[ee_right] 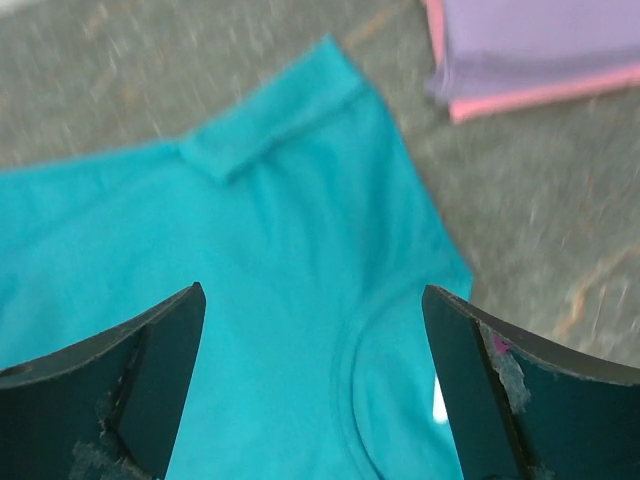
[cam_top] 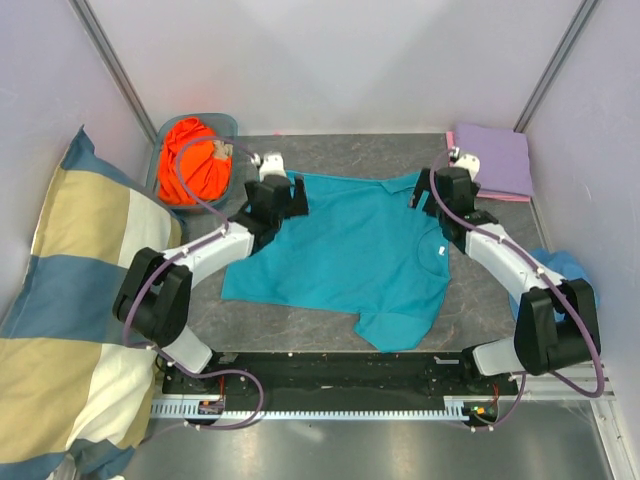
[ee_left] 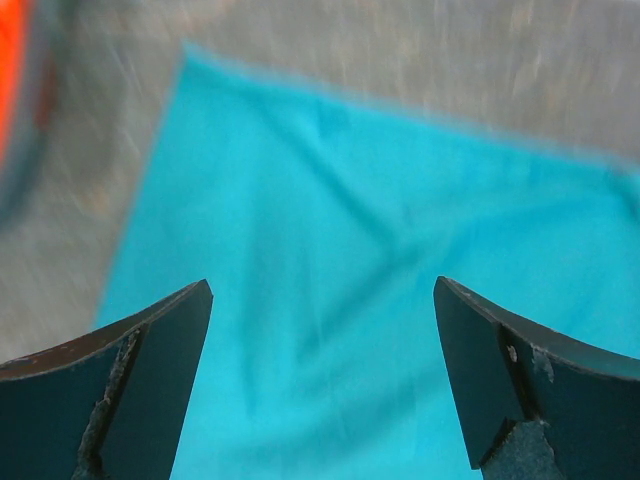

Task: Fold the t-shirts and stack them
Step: Flatten out the tshirt

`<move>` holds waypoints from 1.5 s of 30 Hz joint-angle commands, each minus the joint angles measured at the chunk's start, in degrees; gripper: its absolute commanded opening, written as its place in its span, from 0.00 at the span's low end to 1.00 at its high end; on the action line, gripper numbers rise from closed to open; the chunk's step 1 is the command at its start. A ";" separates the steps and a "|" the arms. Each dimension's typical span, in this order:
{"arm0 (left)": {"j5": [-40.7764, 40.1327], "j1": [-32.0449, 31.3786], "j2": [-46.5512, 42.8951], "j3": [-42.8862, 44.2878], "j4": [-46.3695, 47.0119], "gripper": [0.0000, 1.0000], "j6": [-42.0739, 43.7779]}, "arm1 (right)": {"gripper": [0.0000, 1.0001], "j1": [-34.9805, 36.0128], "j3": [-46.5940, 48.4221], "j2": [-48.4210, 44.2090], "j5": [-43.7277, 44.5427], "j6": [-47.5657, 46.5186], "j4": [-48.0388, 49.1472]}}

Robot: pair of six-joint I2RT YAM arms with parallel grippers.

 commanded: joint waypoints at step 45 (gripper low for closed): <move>-5.39 -9.19 1.71 -12.92 -2.82 1.00 -7.75 | 0.98 -0.12 27.53 39.75 -23.16 0.55 5.12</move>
